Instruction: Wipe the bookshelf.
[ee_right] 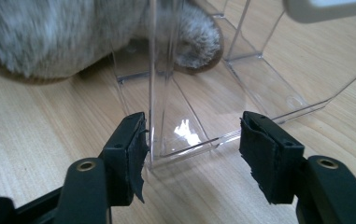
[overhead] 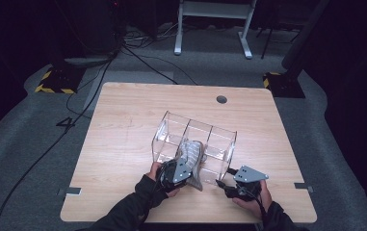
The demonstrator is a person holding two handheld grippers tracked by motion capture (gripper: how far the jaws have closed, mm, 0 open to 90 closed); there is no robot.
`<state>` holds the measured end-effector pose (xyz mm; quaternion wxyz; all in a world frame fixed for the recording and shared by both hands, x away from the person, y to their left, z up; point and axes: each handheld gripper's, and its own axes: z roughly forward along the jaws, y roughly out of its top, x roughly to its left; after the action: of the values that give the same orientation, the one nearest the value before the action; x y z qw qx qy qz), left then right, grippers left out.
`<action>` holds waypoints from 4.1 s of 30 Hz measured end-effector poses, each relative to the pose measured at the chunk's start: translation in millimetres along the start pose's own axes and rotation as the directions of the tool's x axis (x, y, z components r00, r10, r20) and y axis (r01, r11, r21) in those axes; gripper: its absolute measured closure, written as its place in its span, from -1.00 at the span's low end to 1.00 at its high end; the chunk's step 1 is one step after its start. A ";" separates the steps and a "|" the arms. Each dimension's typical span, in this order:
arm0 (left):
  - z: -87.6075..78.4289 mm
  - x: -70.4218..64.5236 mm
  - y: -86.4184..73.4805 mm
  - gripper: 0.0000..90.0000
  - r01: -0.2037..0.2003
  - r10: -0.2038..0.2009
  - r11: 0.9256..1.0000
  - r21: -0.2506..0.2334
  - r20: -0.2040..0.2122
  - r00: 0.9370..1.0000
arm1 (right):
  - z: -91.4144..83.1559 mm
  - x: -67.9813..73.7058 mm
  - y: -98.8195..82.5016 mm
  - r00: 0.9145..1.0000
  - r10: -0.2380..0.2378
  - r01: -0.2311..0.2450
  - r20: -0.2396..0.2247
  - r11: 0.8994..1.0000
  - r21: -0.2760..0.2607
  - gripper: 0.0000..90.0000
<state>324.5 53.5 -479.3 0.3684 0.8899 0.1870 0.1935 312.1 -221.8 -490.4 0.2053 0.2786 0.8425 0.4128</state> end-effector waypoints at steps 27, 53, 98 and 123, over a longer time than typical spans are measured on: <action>-48.2 41.0 45.4 0.49 0.084 -0.112 0.950 -0.301 -0.075 0.991 | -4.8 0.1 3.3 1.000 -0.010 0.010 -0.002 0.999 -0.034 -0.06; 3.1 7.6 6.1 0.49 -0.001 0.001 1.000 0.009 0.015 1.000 | -7.1 -0.3 4.5 1.000 -0.013 0.012 -0.004 0.999 -0.049 -0.07; 12.2 5.0 -6.7 0.48 0.066 -0.066 0.998 -0.017 0.036 0.997 | -4.6 0.8 1.7 1.000 -0.011 0.010 -0.024 0.999 -0.046 -0.11; -48.4 17.3 38.9 0.48 0.091 -0.085 0.943 -0.320 0.034 0.996 | -4.9 5.3 6.3 0.999 -0.019 0.017 -0.036 0.997 -0.073 -0.12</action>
<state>323.4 64.3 -415.8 0.5186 0.8105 0.1888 0.1960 307.1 -218.1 -483.1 0.2035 0.2556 0.8330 0.4465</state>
